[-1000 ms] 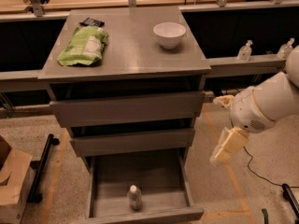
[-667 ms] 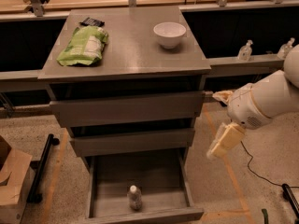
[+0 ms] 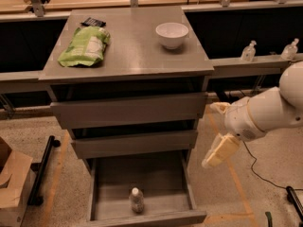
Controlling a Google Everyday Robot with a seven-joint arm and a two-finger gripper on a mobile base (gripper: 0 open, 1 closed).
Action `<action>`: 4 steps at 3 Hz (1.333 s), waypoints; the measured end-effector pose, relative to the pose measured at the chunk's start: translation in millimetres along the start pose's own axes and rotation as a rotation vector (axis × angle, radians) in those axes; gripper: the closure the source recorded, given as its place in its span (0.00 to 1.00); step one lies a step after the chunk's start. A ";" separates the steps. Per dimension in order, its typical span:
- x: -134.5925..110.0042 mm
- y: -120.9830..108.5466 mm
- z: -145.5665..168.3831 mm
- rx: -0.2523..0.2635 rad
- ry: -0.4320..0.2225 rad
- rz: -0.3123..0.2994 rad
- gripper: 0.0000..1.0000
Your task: Pick blue plastic bottle from bottom drawer and place on counter
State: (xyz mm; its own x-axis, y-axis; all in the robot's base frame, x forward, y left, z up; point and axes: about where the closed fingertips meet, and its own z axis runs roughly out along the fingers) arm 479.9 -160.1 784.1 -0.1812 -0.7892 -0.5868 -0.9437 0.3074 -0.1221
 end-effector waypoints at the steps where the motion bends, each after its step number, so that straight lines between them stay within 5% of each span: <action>1: 20.3 2.2 65.4 -0.029 -0.052 0.013 0.00; 2: 36.3 2.5 121.5 -0.042 -0.093 0.059 0.00; 4: 52.9 10.1 143.9 -0.051 -0.137 0.106 0.00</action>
Offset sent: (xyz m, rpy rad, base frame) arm 0.0437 0.0546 -0.1874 0.1817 0.0581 -0.0599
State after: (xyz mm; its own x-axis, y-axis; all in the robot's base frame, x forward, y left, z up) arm 500.6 -122.3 636.6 -0.2443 -0.6729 -0.6983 -0.9348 0.3549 -0.0150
